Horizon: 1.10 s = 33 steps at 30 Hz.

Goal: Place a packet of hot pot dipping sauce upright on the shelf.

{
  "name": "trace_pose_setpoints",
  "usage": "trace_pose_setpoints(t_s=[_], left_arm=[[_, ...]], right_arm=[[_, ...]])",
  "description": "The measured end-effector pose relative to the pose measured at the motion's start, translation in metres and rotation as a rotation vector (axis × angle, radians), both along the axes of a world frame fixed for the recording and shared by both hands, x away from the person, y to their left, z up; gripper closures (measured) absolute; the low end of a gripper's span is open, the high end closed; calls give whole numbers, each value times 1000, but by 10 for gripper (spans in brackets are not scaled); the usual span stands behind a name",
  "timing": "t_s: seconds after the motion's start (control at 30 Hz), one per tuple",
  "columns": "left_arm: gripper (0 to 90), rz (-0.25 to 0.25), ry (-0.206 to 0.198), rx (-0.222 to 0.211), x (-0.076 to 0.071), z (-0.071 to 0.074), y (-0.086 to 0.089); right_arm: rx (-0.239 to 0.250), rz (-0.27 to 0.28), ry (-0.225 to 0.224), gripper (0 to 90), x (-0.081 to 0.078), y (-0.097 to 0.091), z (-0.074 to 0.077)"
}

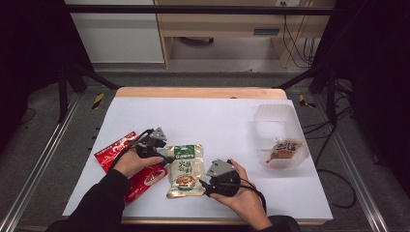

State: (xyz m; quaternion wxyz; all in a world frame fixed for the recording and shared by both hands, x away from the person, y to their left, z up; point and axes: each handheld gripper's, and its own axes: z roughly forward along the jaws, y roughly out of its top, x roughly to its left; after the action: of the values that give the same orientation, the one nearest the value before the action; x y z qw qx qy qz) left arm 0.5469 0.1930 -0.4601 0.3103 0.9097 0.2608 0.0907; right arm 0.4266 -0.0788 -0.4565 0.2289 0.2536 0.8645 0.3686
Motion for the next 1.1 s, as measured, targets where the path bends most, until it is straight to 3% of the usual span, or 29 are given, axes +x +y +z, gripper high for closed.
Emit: trace_pose_setpoints(t_s=[0.1, 0.27, 0.4, 0.47, 0.53, 0.83, 0.9, 1.1], left_arm=[[248, -13, 11, 4, 0, -1, -1], [359, -48, 38, 7, -2, 1, 0], [470, -80, 70, -26, -6, 7, 2], [485, -94, 56, -33, -10, 10, 0], [521, -115, 38, -1, -13, 13, -1], [668, -70, 27, 1, -12, 11, -2], [729, -72, 19, 19, -11, 11, -3], [853, -45, 5, 14, -12, 11, -3]], right_arm=[[2, -2, 1, 259, 0, 0, 0], [1, -1, 1, 259, 0, -1, 0], [18, 0, -12, 263, 0, -2, 1], [16, -2, -10, 263, 1, -2, 1], [7, 0, -6, 262, 2, -2, 0], [-4, 2, 0, 260, 3, -3, -2], [-3, 0, 3, 260, 3, -4, -2], [-7, 2, 2, 259, 3, -3, -3]])
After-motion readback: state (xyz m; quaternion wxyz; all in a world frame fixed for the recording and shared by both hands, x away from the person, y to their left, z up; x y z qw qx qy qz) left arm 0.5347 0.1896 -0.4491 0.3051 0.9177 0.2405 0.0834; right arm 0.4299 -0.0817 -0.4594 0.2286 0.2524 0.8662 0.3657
